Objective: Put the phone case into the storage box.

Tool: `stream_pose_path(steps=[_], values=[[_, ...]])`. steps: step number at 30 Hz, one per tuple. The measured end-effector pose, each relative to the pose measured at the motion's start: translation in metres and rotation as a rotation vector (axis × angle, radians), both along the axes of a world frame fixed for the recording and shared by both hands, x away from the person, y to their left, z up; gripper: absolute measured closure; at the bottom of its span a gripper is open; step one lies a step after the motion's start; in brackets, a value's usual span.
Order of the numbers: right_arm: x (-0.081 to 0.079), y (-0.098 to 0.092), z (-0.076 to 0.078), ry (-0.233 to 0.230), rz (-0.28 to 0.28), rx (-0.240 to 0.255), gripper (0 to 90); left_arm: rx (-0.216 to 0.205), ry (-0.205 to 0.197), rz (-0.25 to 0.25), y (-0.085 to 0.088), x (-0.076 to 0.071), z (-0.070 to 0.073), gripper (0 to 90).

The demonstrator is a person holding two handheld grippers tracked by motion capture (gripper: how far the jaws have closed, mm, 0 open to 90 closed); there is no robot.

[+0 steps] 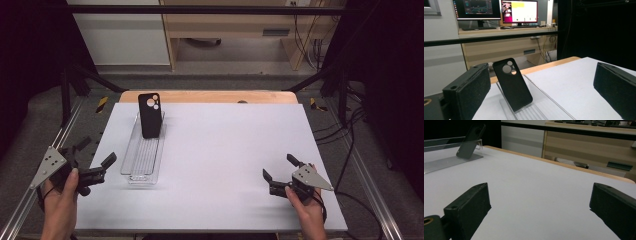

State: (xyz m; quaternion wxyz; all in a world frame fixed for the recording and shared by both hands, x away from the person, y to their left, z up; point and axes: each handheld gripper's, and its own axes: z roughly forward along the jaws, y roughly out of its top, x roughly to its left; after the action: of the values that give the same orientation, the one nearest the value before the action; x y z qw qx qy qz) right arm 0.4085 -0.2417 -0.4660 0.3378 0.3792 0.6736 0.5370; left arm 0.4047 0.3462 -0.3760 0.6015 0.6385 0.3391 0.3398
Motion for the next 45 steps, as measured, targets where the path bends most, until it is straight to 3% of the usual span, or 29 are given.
stream_pose_path(steps=[25,40,45], values=[[0.001,0.0,0.001,-0.004,0.001,-0.005,3.6,0.006,0.025,-0.048,-0.015,0.002,-0.035,0.6],[0.0,-0.002,0.001,-0.008,-0.002,-0.004,3.7,0.002,0.022,-0.039,-0.019,0.001,-0.05,0.8],[0.0,-0.003,0.001,-0.011,-0.001,-0.008,3.7,-0.005,0.024,-0.004,-0.021,0.003,-0.056,1.1]])
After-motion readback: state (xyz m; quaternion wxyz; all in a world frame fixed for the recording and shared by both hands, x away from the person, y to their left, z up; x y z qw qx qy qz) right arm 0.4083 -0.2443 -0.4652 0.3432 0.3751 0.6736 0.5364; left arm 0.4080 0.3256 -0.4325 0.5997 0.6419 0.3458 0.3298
